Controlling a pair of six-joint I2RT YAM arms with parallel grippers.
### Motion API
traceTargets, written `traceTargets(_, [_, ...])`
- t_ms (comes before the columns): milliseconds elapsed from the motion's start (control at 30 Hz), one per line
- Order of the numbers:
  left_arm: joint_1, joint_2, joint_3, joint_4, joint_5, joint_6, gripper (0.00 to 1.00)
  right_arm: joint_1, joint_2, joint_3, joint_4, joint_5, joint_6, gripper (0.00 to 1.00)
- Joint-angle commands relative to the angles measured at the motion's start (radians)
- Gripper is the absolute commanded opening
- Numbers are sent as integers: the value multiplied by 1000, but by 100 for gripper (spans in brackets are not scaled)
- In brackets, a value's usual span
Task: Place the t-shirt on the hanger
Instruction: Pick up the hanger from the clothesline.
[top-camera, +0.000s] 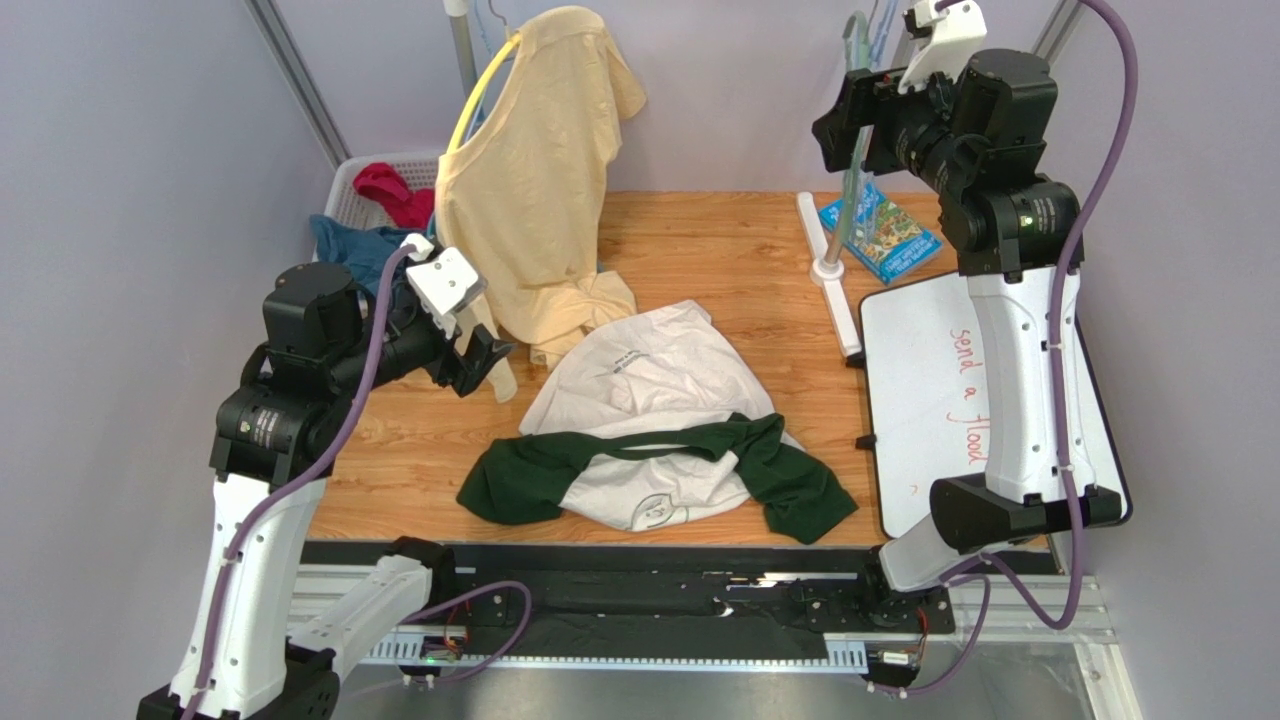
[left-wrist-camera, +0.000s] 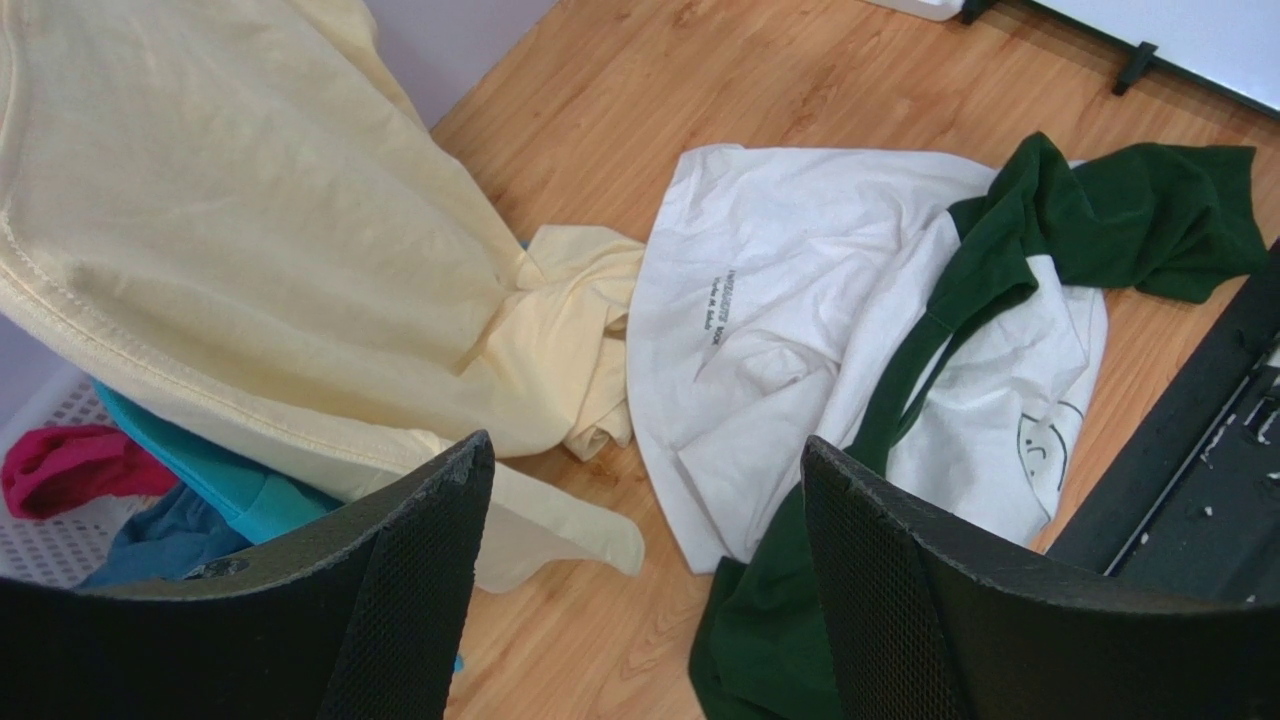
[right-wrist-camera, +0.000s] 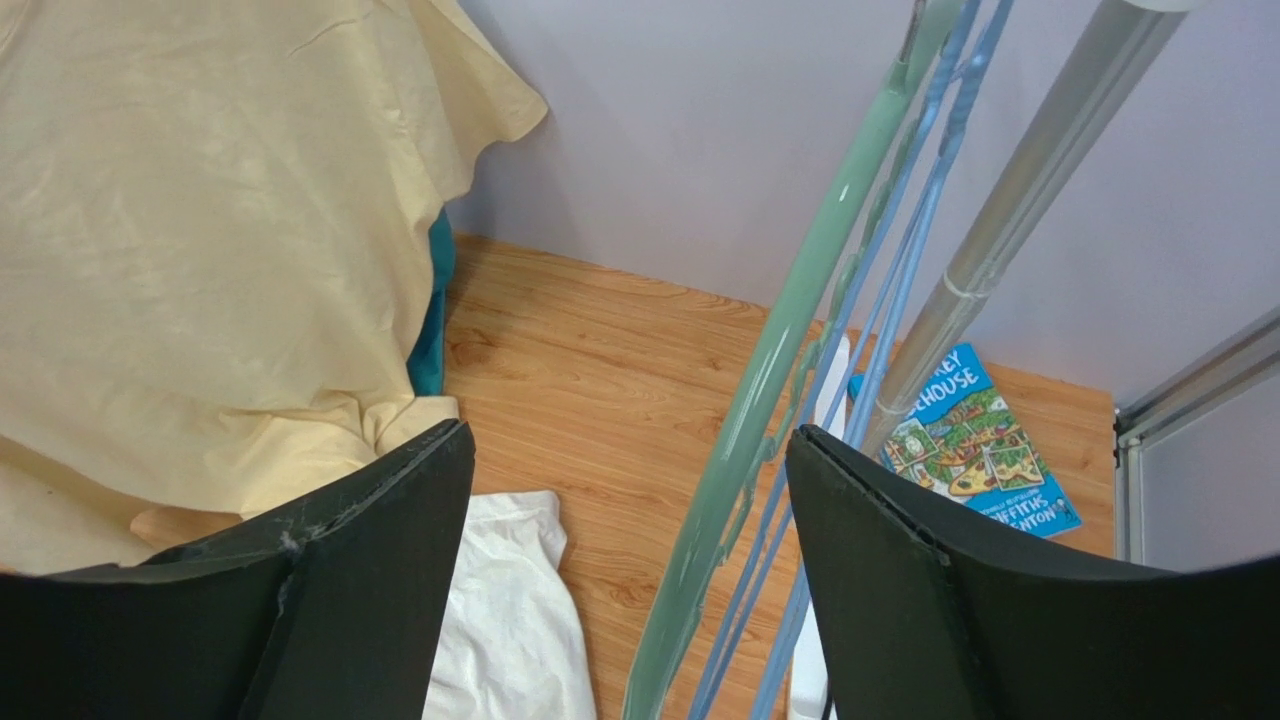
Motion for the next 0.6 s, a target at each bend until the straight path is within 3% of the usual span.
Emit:
traceTargets(0, [0, -6, 19, 24, 9, -39, 80, -2, 4, 9, 63, 69, 51, 76])
traceTargets(200, [0, -2, 25, 24, 9, -28, 80, -11, 36, 1, 65, 88, 76, 69])
traceTargets(567, [0, -12, 5, 29, 3, -31, 80, -45, 113, 27, 56, -37, 163, 57])
